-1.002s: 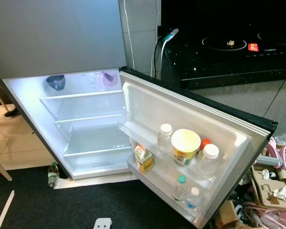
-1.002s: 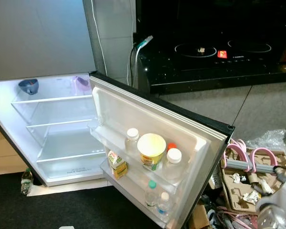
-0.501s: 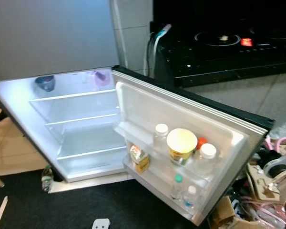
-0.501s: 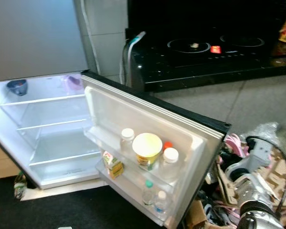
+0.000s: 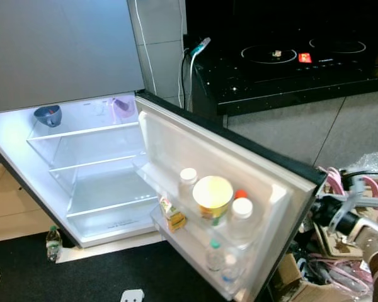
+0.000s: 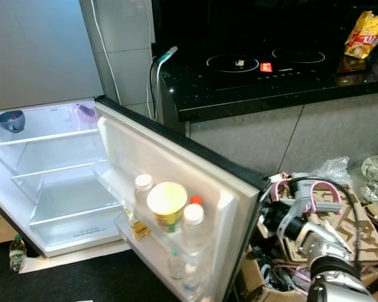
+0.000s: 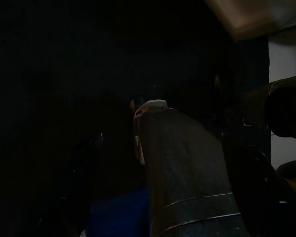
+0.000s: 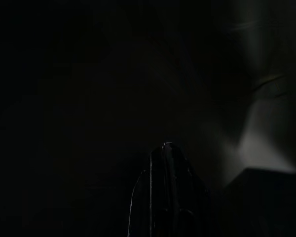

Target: Restocking fridge

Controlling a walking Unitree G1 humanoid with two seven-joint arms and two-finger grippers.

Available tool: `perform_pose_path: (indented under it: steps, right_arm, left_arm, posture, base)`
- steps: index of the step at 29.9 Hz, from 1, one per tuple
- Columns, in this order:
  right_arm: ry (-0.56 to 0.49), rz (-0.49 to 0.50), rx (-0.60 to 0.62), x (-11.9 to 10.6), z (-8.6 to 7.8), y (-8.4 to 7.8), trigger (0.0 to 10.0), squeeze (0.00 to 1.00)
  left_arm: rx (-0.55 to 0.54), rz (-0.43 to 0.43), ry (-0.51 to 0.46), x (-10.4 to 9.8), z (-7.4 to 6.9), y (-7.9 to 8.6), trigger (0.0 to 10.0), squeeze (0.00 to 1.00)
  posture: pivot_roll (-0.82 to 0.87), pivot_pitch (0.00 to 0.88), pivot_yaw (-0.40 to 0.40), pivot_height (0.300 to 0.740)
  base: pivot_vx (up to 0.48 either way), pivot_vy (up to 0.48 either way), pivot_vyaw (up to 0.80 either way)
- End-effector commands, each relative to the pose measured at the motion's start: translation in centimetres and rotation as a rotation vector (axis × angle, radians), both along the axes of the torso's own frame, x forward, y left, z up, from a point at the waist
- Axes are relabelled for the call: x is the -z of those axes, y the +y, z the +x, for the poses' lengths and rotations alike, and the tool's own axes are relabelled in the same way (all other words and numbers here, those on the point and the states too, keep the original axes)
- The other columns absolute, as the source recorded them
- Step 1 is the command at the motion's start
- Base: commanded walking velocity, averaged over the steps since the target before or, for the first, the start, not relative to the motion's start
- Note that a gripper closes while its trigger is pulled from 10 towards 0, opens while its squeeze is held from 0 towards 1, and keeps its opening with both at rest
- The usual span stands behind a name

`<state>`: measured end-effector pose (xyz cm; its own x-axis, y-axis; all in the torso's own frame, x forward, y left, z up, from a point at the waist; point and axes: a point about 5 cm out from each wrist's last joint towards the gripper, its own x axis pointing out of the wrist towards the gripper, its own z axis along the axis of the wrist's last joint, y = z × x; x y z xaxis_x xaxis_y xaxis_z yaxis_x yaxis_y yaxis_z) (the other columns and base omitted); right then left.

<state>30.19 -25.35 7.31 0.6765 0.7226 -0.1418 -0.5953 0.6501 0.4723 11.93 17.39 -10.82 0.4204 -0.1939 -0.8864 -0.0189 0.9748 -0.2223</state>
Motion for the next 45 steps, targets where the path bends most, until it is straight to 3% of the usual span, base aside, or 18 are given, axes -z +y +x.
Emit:
perform_pose_path:
  steps: [1, 4, 10, 11, 14, 18, 19, 21, 22, 29, 34, 35, 38, 42, 43, 45]
  right_arm:
    - [0.030, 0.000, -0.077, 0.5, -0.3, 0.9, 10.0, 0.00]
    - [0.060, 0.041, -0.166, 1.0, -1.2, 1.4, 10.0, 0.00]
    - [0.081, 0.061, -0.228, 1.3, -1.9, 1.5, 10.0, 0.00]
    - [0.134, 0.054, -0.307, 2.1, -3.0, 1.6, 10.0, 0.00]
    - [0.173, 0.033, -0.347, 2.9, -3.6, 2.0, 10.0, 0.00]
    - [0.214, 0.039, -0.422, 4.0, -4.4, 3.6, 10.0, 0.00]
    - [0.227, 0.063, -0.489, 4.6, -4.8, 5.2, 10.0, 0.00]
    - [0.229, 0.073, -0.511, 4.7, -5.0, 5.8, 10.0, 0.00]
    - [0.227, 0.089, -0.545, 4.9, -5.1, 6.8, 10.0, 0.00]
    - [0.201, 0.141, -0.619, 4.5, -5.1, 9.4, 10.0, 0.00]
    - [0.147, 0.063, -0.451, 4.8, -3.5, 9.8, 10.0, 0.00]
    - [0.170, -0.030, -0.319, 5.5, -3.0, 9.0, 10.0, 0.00]
    - [0.180, -0.111, -0.228, 6.0, -2.8, 8.4, 10.0, 0.00]
    - [0.288, -0.283, -0.002, 8.3, -3.8, 6.2, 10.0, 0.00]
    - [0.288, -0.283, -0.002, 8.3, -3.8, 6.2, 10.0, 0.00]
    - [0.376, -0.345, 0.087, 9.8, -5.2, 5.2, 10.0, 0.00]
  left_arm:
    - [-0.007, 0.002, 0.012, 0.1, -0.5, 0.1, 10.0, 0.00]
    - [0.001, 0.001, 0.014, 0.2, -0.6, 0.0, 10.0, 0.00]
    - [0.002, 0.001, 0.014, 0.2, -0.5, 0.0, 10.0, 0.00]
    - [0.002, 0.003, 0.013, 0.1, -0.5, 0.1, 10.0, 0.00]
    - [0.001, 0.004, 0.013, 0.1, -0.5, 0.2, 10.0, 0.00]
    - [0.003, 0.003, 0.015, 0.1, -0.5, 0.2, 10.0, 0.00]
    - [0.003, 0.001, 0.016, 0.1, -0.5, 0.1, 10.0, 0.00]
    - [0.003, 0.000, 0.016, 0.1, -0.5, 0.1, 10.0, 0.00]
    - [0.003, -0.001, 0.016, 0.1, -0.5, 0.1, 10.0, 0.00]
    - [0.006, -0.003, 0.015, 0.1, -0.5, -0.1, 10.0, 0.00]
    - [0.006, -0.001, 0.014, 0.1, -0.5, -0.1, 10.0, 0.00]
    - [0.005, -0.001, 0.015, 0.2, -0.5, -0.1, 10.0, 0.00]
    - [0.006, 0.000, 0.016, 0.2, -0.5, -0.1, 10.0, 0.00]
    - [0.009, 0.033, 0.024, 0.2, -0.6, -0.1, 10.0, 0.00]
    - [0.009, 0.033, 0.024, 0.2, -0.6, -0.1, 10.0, 0.00]
    - [0.006, 0.039, 0.031, 0.3, -0.7, -0.1, 10.0, 0.00]
  posture:
    - [-0.04, 0.000, 0.028, 0.740]
    - [-0.04, 0.000, 0.029, 0.740]
    - [-0.04, 0.000, 0.030, 0.740]
    - [-0.04, 0.000, 0.031, 0.740]
    - [-0.04, 0.000, 0.031, 0.740]
    - [-0.04, 0.000, 0.031, 0.740]
    - [-0.04, 0.000, 0.031, 0.740]
    - [-0.04, 0.000, 0.031, 0.740]
    - [-0.04, 0.000, 0.031, 0.740]
    - [-0.04, 0.000, 0.031, 0.740]
    - [-0.04, 0.000, 0.025, 0.740]
    - [-0.04, 0.000, 0.022, 0.740]
    - [-0.04, 0.000, 0.022, 0.740]
    - [-0.04, 0.000, 0.017, 0.740]
    - [-0.04, 0.000, 0.017, 0.740]
    - [-0.04, 0.000, 0.017, 0.740]
  base:
    - [0.000, 0.000, 0.00]
    - [0.000, 0.000, 0.00]
    - [0.000, 0.000, 0.00]
    - [0.000, 0.000, 0.00]
    - [0.000, 0.000, 0.00]
    - [0.000, 0.000, 0.00]
    - [0.000, 0.000, 0.00]
    - [0.000, 0.000, 0.00]
    - [0.000, 0.000, 0.00]
    - [0.000, 0.000, 0.00]
    - [0.000, 0.000, 0.00]
    - [0.000, 0.000, 0.00]
    - [0.000, 0.000, 0.00]
    - [0.000, 0.000, 0.00]
    - [0.000, 0.000, 0.00]
    - [0.000, 0.000, 0.00]
